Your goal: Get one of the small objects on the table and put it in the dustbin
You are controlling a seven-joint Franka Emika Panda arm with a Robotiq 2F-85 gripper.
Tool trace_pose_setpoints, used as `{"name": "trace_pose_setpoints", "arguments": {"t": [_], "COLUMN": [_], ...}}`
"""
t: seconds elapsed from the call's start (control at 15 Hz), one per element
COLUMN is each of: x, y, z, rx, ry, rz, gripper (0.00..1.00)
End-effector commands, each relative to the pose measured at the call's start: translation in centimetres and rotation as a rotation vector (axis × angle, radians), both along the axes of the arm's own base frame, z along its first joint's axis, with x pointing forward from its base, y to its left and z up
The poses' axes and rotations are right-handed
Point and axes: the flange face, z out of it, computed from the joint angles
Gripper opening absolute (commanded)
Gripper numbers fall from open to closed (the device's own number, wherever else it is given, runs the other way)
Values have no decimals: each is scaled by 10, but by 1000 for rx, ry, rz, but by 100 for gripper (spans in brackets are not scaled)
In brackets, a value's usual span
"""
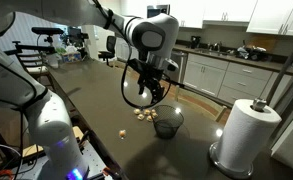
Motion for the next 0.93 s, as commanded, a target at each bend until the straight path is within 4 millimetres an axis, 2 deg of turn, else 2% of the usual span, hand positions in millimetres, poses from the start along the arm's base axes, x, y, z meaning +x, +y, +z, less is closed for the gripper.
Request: {"name": "trace_pose_setpoints", "arguments": {"t": [0.0, 0.47, 0.87], "x": [0, 0, 0], "y": [0, 0, 9], "z": [0, 0, -28], "rx": [0, 0, -68], "ry": [1, 1, 18], "rz": [0, 0, 20], "gripper": [100, 100, 100]}}
